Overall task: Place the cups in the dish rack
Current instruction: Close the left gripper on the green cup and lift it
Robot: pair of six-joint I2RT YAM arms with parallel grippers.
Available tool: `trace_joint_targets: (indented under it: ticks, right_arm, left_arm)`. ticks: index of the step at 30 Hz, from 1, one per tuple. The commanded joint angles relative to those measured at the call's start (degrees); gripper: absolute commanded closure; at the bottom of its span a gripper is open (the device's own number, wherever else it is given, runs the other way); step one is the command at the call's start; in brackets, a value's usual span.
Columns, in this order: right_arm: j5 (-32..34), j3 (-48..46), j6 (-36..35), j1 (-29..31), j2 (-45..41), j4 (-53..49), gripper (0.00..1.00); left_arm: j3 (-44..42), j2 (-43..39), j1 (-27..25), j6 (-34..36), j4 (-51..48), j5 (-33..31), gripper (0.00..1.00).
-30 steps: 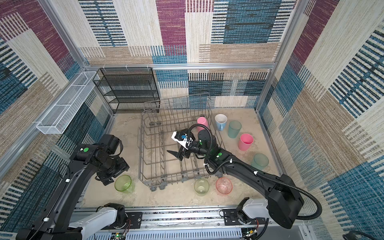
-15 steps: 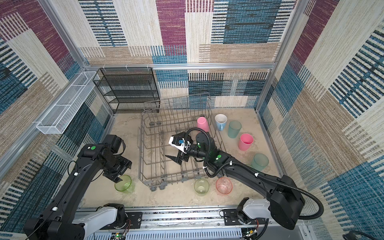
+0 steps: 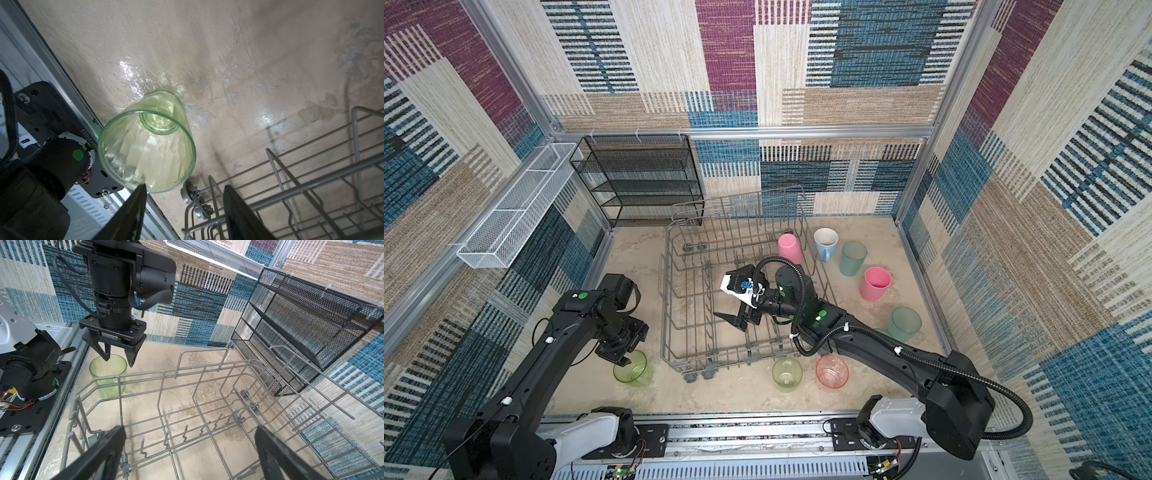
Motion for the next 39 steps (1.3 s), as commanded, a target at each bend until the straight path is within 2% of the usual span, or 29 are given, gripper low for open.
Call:
trace_joint_targets:
  ticks: [1,7,18,34,39]
  right_arm:
    - [-1.08,0.72,-0.1,0.16,0.12,0.23,0.0]
    - [-1.59,1.27,0.15,0.32,0.86,-0.23,0.0]
    - [-1.24,2.63,0.29,0.52,2.31,-1.74,0.0]
    - [-1.13,3.26,0.37,0.68,3.43,-2.04,0.0]
    - [-1.11,3.41,0.39,0.67,3.64,-1.94,0.0]
  left_arm:
    - [-1.28,0.36,0.31,-1.72,2.43,-1.56,0.39]
    - [-5.01,0.89,1.84,-1.94,7.15,-0.79,0.43]
    - [-8.0,3.21,4.28,-0.92,12.04,-0.57,0.6]
    - [-9.83,4.31,4.99,-0.59,13.55,-0.3,0.88]
    - [-8.77,3.25,4.99,0.21,12.54,-2.4,0.92]
